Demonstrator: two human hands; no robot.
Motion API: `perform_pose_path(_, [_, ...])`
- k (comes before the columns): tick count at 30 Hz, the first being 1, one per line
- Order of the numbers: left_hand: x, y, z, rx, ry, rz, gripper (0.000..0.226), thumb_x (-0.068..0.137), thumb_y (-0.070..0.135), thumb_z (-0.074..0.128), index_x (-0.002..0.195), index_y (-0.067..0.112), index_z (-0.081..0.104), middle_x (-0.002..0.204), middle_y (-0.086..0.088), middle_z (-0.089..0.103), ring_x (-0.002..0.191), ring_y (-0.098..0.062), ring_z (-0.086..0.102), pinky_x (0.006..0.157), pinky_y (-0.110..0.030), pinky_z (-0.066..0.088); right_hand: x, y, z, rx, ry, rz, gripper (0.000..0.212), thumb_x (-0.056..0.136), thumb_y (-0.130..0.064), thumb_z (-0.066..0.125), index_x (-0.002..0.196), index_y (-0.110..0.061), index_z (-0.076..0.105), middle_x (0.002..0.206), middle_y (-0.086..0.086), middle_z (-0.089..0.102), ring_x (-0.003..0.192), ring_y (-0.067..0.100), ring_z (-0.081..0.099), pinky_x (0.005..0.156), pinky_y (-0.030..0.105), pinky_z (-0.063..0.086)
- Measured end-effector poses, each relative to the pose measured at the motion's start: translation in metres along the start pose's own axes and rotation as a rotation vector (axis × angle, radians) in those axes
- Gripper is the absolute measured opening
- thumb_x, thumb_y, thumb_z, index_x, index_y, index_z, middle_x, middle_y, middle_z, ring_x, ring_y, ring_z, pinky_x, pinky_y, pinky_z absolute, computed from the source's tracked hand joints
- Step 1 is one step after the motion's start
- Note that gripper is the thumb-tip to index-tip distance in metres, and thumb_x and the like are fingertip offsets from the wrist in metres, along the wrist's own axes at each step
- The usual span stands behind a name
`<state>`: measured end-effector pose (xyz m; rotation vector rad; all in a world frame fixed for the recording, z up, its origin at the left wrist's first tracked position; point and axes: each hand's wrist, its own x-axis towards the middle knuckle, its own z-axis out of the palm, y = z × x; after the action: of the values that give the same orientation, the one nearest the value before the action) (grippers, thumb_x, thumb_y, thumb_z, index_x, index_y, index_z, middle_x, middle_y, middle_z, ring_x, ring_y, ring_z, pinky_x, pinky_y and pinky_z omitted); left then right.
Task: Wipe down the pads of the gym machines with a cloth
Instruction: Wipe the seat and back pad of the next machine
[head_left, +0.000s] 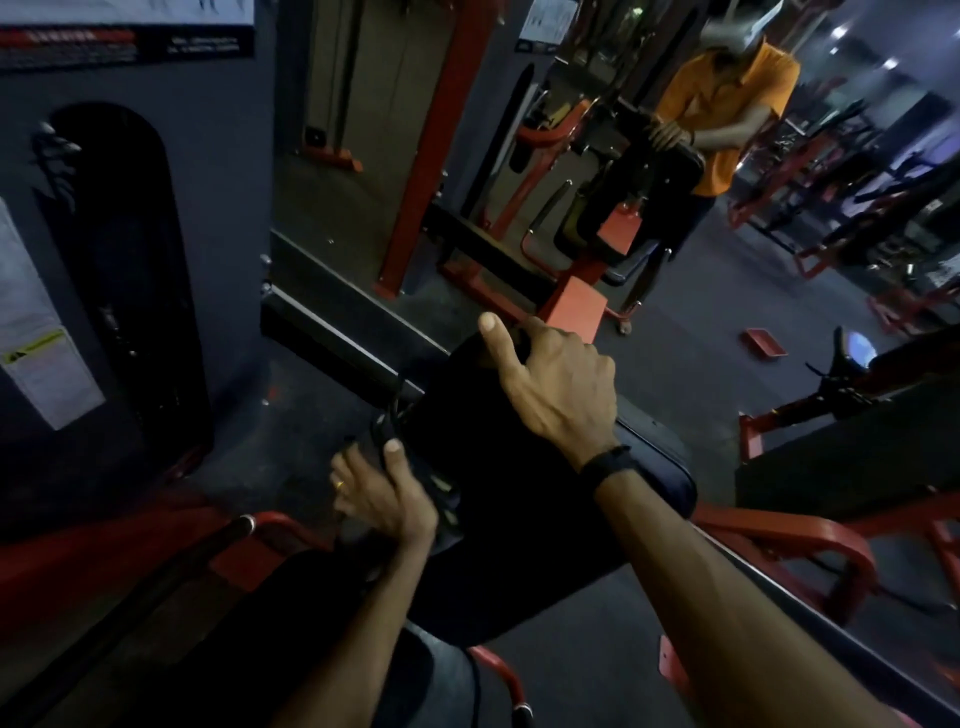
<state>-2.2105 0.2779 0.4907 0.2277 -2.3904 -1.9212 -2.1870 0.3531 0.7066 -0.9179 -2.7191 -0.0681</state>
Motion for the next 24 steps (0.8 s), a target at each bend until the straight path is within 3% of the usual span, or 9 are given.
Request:
perform_pose_path(2, [-0.015,0.046,0.008,-0.048,0.068,0.022,0.082,0.097,0.069,0.021,0.124,0.001,0.057,0.128,-0.023,0.055,0.118,-0.035,0.049,0.097,-0.050,0.033,0.004,0.004,-0.005,0.124,-0.092,0.019,0.077,0.095,-0.075,0.016,0.111,-0.020,0.068,0.081,0.002,0.063,0.088,0.028,0.061,0.082,0.041,0.037])
perform_pose_path(6, [-0.047,0.116,0.021,-0.135,0.161,-0.003,0.083,0.096,0.071,0.011,0.142,0.015,0.050,0.148,-0.009,0.045,0.140,-0.028,0.035,0.112,-0.059,0.019,0.009,0.027,-0.017,0.745,-0.286,0.104,0.090,0.084,-0.088,0.011,0.117,-0.030,0.072,0.125,0.004,0.068,0.117,0.025,0.060,0.109,0.051,0.037])
perform_pose_path(9, [-0.072,0.132,0.027,-0.131,0.197,0.014,0.090,0.092,0.075,0.002,0.152,0.018,0.038,0.159,-0.007,0.031,0.148,-0.026,0.023,0.116,-0.062,0.012,0.011,0.053,-0.026,1.110,-0.380,0.082,0.070,0.104,-0.062,0.019,0.127,-0.016,0.067,0.132,0.007,0.064,0.119,0.019,0.060,0.114,0.039,0.035])
perform_pose_path(11, [-0.089,0.141,0.032,-0.118,0.177,0.059,0.091,0.091,0.075,-0.003,0.156,0.021,0.029,0.164,-0.004,0.021,0.150,-0.024,0.016,0.117,-0.061,0.007,0.012,0.069,-0.026,1.076,-0.451,-0.013,0.063,0.107,-0.054,0.023,0.133,-0.012,0.062,0.137,0.006,0.060,0.120,0.017,0.058,0.116,0.037,0.034])
perform_pose_path(16, [-0.158,0.142,0.048,-0.010,0.137,0.158,0.071,0.094,0.058,0.006,0.159,0.030,0.015,0.168,0.003,0.013,0.153,-0.019,0.010,0.120,-0.056,0.004,0.006,0.116,-0.014,0.579,-0.563,-0.337,0.049,0.106,-0.055,0.025,0.153,-0.044,0.033,0.159,-0.001,0.038,0.146,0.027,0.034,0.122,0.043,0.024])
perform_pose_path(19, [-0.184,0.145,0.053,0.054,0.088,0.184,0.068,0.092,0.046,0.024,0.156,0.022,0.030,0.160,-0.008,0.035,0.140,-0.031,0.042,0.108,-0.063,0.037,-0.002,0.131,-0.013,0.537,-0.512,-0.373,0.045,0.106,-0.053,0.026,0.151,-0.051,0.028,0.158,0.001,0.040,0.144,0.032,0.037,0.118,0.048,0.029])
perform_pose_path(21, [-0.186,0.140,0.052,0.129,0.073,0.227,0.066,0.096,0.052,0.027,0.156,0.022,0.028,0.155,-0.012,0.044,0.130,-0.030,0.052,0.095,-0.061,0.049,-0.008,0.131,-0.012,0.527,-0.434,-0.347,0.044,0.106,-0.051,0.030,0.150,-0.051,0.033,0.155,0.003,0.045,0.140,0.034,0.042,0.115,0.048,0.034])
perform_pose_path(24, [-0.173,0.118,0.033,0.273,0.017,0.420,0.072,0.096,0.071,0.003,0.159,0.035,0.007,0.167,0.000,0.017,0.146,-0.022,0.024,0.109,-0.061,0.030,-0.011,0.124,-0.019,0.582,-0.385,-0.347,0.042,0.106,-0.044,0.035,0.147,-0.041,0.045,0.145,0.010,0.055,0.133,0.038,0.048,0.109,0.047,0.039])
